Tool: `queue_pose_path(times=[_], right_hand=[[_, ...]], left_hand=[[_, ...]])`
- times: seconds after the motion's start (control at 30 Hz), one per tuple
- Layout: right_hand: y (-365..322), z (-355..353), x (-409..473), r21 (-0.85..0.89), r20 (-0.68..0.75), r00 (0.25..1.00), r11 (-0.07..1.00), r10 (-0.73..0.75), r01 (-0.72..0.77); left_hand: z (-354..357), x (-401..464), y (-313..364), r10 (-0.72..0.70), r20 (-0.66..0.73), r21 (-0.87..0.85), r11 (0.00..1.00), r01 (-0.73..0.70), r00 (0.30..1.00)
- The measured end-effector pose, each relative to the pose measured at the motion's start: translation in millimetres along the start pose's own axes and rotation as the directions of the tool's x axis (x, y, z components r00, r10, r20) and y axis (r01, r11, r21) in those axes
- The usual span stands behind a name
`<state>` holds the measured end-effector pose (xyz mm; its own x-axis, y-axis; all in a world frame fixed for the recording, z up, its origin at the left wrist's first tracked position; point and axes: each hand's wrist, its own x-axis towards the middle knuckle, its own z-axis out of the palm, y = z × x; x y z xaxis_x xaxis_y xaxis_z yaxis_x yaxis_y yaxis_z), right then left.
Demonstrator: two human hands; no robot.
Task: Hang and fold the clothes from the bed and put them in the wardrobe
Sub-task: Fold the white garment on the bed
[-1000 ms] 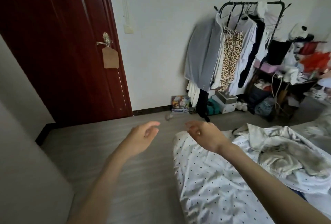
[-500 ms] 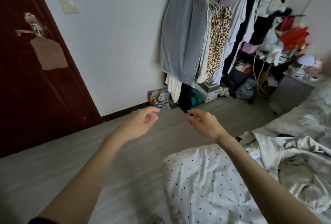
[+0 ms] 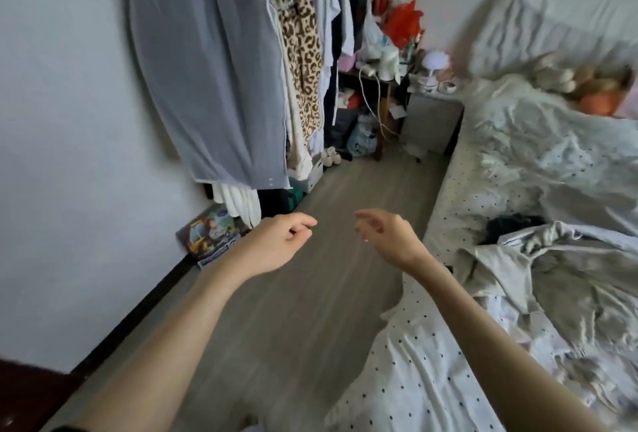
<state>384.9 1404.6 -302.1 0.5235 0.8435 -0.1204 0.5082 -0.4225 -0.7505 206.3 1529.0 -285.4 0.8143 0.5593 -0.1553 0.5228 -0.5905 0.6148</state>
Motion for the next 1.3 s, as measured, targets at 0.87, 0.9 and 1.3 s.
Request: queue_pose_path(times=[0.87,0.9,1.3], right_hand=[[172,-157,149,0.362,-0.549,0.464,0.698,0.695,-0.617],[179,-166,150,0.382,-0.547,0.436,0.677,0.714,-0.629],[298,-250,155,0.652,-0.515,-0.038,0.363,0.856,-0.666]], left_hand=[[90,454,160,0.507,0.675,-0.087,0.776,-0.625,0.536],[98,465,175,0.522,0.682,-0.108,0.764,-0.636,0.512],[249,596,309,0.467,0.875,-0.215,0.616,-0.758,0.131]])
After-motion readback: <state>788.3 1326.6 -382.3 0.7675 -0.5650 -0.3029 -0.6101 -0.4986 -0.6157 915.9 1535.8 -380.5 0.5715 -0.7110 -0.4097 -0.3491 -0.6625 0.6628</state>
